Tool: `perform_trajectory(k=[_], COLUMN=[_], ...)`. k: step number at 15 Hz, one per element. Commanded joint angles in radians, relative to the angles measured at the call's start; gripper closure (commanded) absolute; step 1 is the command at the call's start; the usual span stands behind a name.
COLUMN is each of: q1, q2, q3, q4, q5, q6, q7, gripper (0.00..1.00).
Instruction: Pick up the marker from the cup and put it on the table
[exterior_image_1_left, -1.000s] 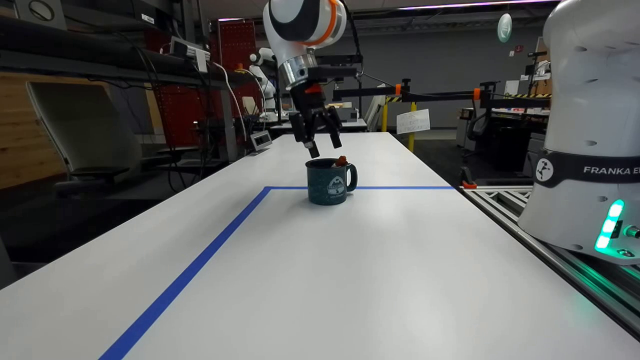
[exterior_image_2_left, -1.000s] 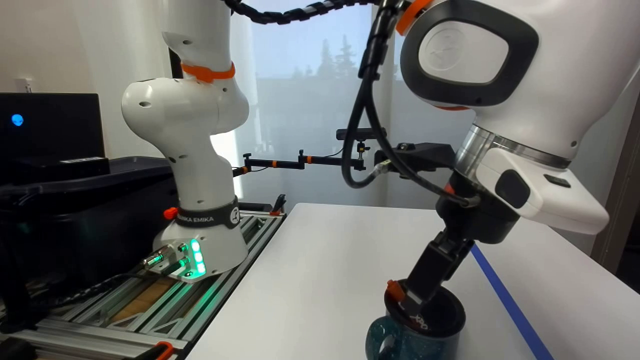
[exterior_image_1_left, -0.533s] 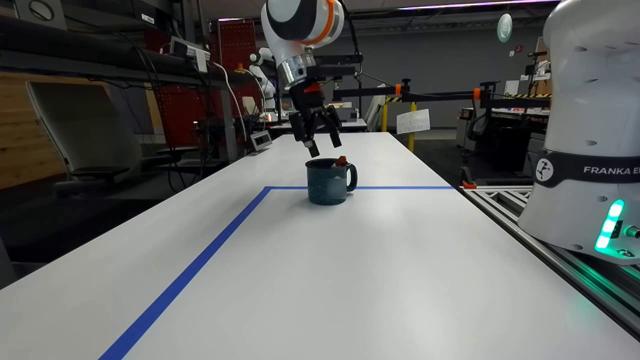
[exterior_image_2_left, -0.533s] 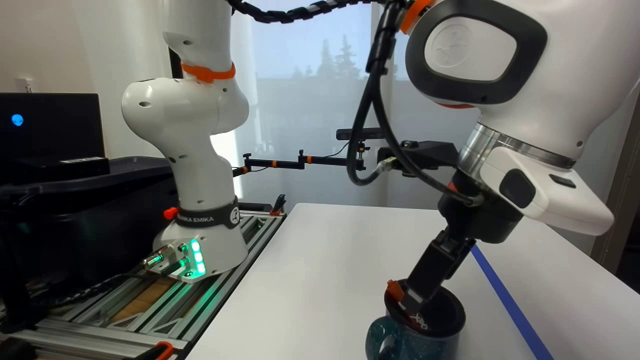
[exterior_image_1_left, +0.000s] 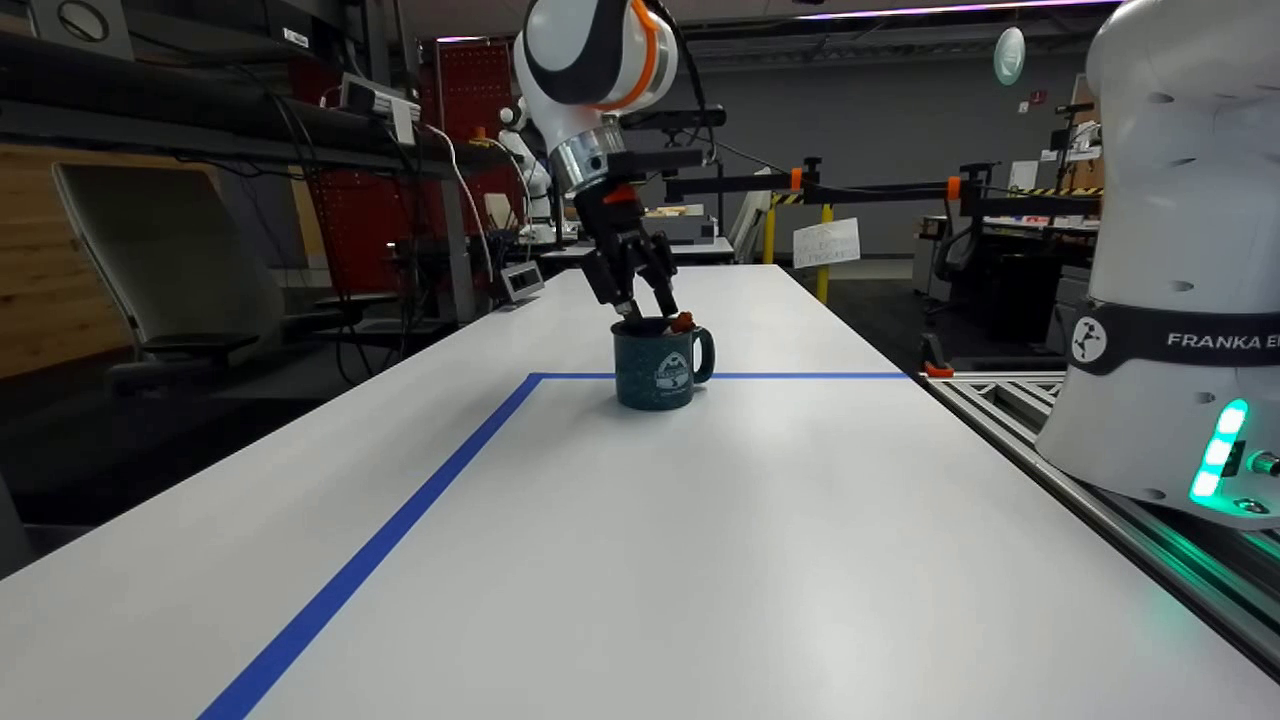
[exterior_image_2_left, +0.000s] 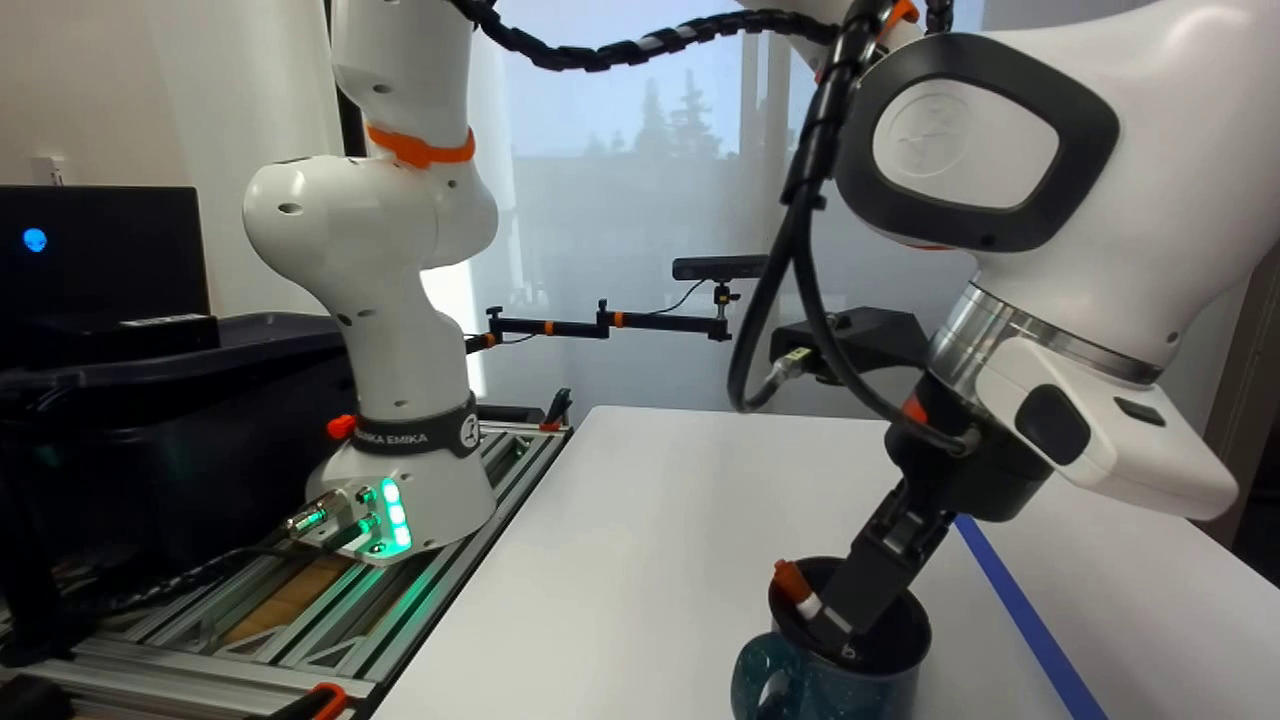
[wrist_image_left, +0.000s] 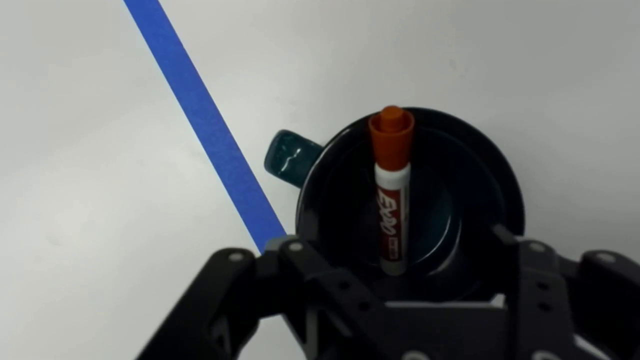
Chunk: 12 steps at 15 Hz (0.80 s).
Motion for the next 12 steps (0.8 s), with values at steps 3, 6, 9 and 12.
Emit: perform_trajectory(k=[3,6,9,12], q1=[-0.002,-0.002,-0.003,-0.004], q2=[0.018,0.026,0.039,0.051], q3=[0.012,0.016,0.020,0.025], q4=[0.032,0.034,0.039,0.046], q5=[0.000,-0.003,-0.003,-0.002], q6=[-0.028,-0.035,-0.050,-0.069], q7=[-0.022,-0.035,-0.056,-0.079], gripper=[0.52,0.49,0.52,0.54])
